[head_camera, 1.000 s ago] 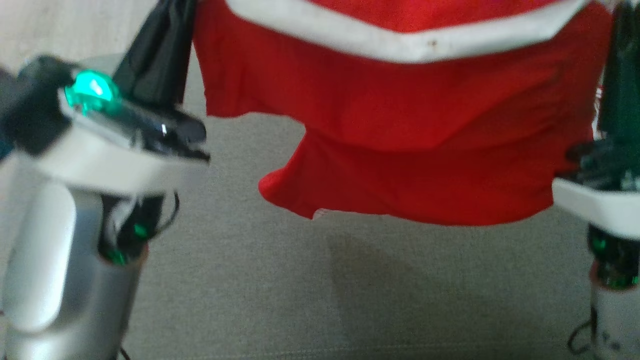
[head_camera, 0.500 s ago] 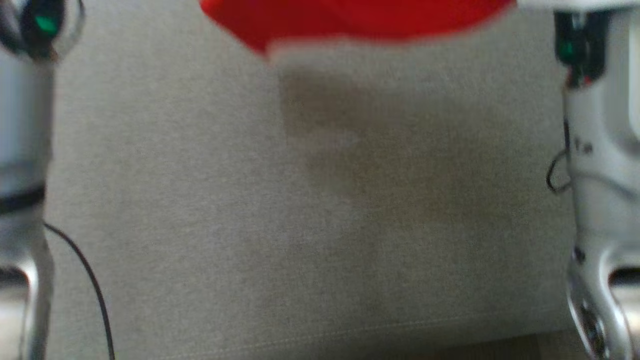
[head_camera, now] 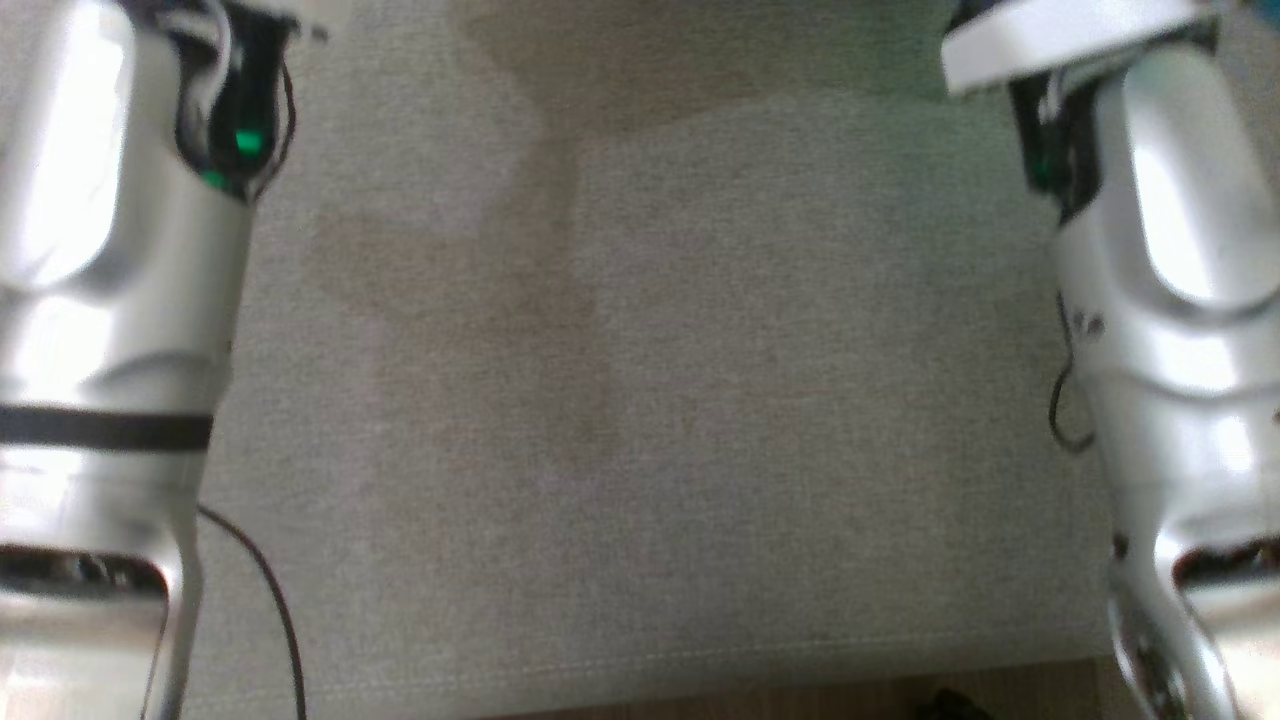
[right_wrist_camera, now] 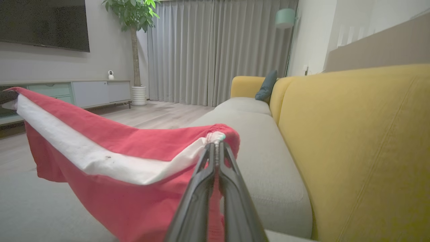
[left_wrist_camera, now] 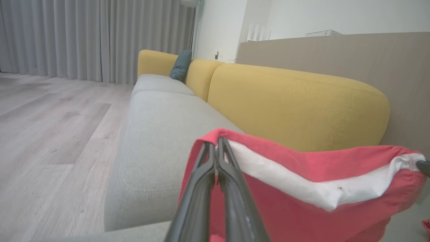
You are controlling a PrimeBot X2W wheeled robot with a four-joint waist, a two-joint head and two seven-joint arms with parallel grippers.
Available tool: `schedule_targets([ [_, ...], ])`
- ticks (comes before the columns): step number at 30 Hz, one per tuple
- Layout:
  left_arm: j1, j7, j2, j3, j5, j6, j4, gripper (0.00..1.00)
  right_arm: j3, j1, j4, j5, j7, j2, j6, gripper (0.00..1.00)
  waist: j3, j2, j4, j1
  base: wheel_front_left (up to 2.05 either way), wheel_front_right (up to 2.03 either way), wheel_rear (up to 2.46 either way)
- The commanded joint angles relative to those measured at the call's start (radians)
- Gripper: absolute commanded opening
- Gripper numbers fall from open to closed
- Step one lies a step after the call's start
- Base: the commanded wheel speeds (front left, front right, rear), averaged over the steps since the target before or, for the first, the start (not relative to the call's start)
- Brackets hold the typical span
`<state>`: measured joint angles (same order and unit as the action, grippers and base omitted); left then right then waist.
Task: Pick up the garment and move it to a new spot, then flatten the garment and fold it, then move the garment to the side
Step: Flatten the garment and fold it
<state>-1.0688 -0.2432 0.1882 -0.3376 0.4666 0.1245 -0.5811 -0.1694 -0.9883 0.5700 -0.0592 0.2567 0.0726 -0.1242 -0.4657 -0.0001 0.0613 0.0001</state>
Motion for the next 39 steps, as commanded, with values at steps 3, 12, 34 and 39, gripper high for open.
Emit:
schedule_targets([
  [3, 0.034, -0.016, 0.054, 0.023, 0.030, 0.006, 0.077, 0.00, -0.002, 0.088, -0.098, -0.026, 0.005, -0.022, -0.007, 0.00, 0.009, 0.0001, -0.012, -0.0001, 0.00, 0.00, 0.00],
  [12, 0.381, -0.018, 0.084, 0.107, 0.061, 0.006, 0.400, 0.00, -0.006, 0.427, -0.374, -0.055, 0.005, -0.022, -0.007, 0.00, 0.114, 0.0001, -0.018, -0.0001, 0.00, 0.00, 0.00],
  [34, 1.108, 0.049, 0.067, 0.092, 0.016, -0.044, 0.921, 0.00, 0.065, 1.111, -0.760, -0.094, -0.012, -0.019, -0.007, 0.00, 0.281, 0.0001, 0.040, -0.0001, 0.00, 0.00, 0.00],
  [39, 0.985, 0.079, 0.091, 0.086, 0.046, -0.021, 0.762, 0.00, 0.034, 1.075, -0.671, -0.118, -0.003, -0.021, -0.007, 0.00, 0.240, 0.0001, 0.072, -0.0001, 0.00, 0.00, 0.00],
])
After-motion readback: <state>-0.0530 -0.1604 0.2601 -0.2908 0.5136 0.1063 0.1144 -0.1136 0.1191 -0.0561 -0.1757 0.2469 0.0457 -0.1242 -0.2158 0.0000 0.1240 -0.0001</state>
